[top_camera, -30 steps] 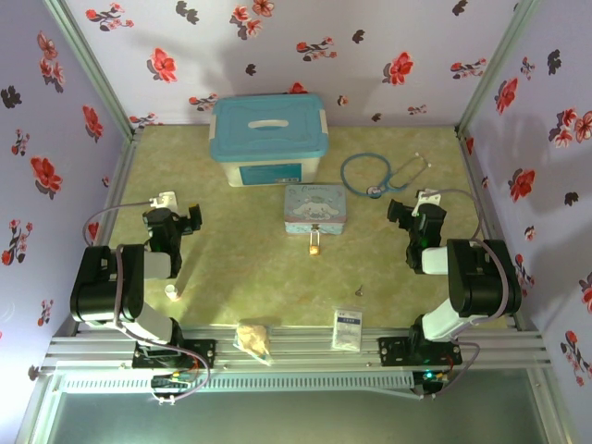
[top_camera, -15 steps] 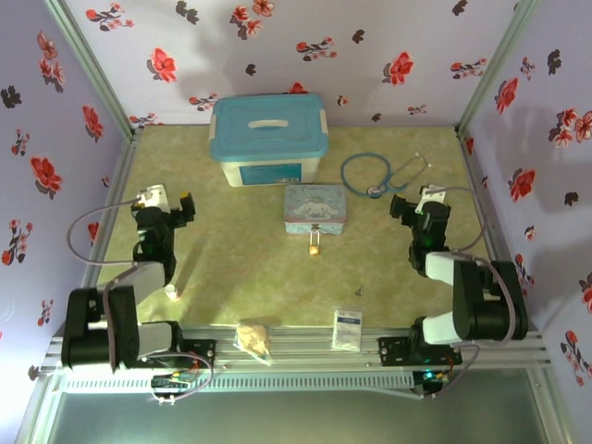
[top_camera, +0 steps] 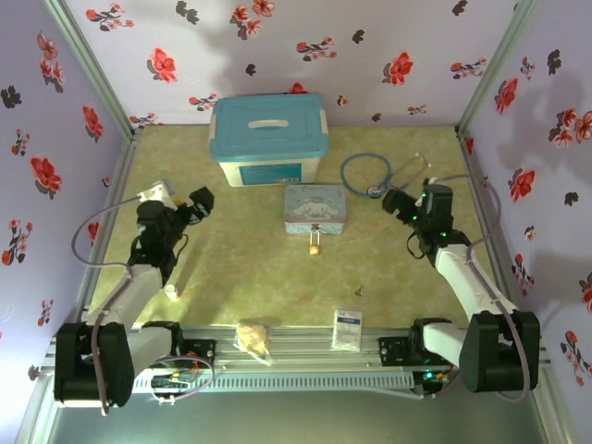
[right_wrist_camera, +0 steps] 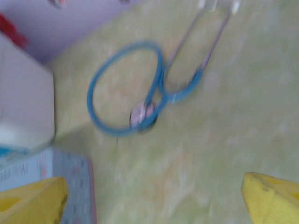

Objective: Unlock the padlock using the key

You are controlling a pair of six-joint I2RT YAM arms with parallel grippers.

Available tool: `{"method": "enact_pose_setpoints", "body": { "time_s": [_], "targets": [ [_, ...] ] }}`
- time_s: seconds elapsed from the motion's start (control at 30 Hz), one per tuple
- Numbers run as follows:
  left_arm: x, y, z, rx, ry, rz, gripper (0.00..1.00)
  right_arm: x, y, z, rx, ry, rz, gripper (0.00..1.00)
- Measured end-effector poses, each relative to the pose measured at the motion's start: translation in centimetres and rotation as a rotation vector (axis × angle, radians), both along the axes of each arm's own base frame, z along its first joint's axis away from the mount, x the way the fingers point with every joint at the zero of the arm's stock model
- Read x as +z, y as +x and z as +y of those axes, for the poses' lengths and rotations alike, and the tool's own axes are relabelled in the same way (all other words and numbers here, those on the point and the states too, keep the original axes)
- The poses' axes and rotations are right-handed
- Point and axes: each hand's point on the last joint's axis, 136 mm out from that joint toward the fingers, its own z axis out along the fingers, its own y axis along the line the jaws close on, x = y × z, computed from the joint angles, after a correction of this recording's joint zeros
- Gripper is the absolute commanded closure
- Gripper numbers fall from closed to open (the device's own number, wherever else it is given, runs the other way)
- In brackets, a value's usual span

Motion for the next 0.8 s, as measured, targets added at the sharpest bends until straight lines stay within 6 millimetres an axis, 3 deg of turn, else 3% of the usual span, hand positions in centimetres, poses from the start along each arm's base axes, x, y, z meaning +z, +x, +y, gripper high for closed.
{"method": "enact_pose_setpoints", "body": {
  "time_s": [0.17,0.3,0.53,0.8],
  "targets": [
    [-1.2,-3.2,-7.3,-0.21,-0.004,0.116,0.0,-3.3,-6.0,6.3,0.194,-0.034,0.223,0.15],
    [-2.0,-6.1,-12.3,-0.343,0.033,0.211,0.0,-4.1,-10.5,9.3,0.29,-0.052,0.308,0.22],
    [-2.3,-9.3,-17.0,-0.434,-0.007,0.269,0.0,-6.8,-16.5,9.2,0.283,-0.08,0.422,0.34],
    [-4.0,-11.1,-20.3,-0.497,0.018,0.33,0.0,-9.9,-19.4,9.0,0.261,-0.067,0.507,0.45]
  ]
}}
